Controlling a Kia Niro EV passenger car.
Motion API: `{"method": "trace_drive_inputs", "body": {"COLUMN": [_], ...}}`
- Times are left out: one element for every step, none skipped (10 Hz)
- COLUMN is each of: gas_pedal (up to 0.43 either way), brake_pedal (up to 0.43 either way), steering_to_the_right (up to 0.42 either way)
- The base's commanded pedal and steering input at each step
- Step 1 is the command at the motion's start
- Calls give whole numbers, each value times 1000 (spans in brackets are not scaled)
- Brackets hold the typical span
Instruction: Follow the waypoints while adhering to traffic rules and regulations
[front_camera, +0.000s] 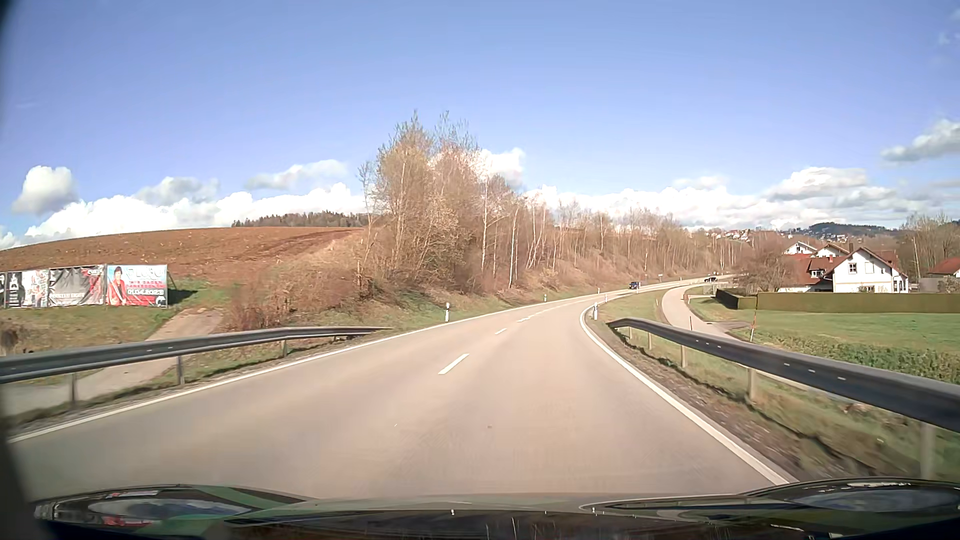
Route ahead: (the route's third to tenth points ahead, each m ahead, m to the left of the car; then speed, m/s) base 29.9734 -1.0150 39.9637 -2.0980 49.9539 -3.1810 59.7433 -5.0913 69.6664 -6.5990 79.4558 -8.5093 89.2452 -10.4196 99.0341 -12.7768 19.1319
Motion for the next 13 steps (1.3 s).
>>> {"method": "trace_drive_inputs", "body": {"gas_pedal": [67,67,67,67,67,67,67,67,67,67,67,67,67], "brake_pedal": [0,0,0,0,0,0,0,0,0,0,0,0,0], "steering_to_the_right": [13,14,14,14,14,14,14,14,14,13,14,13,13]}}
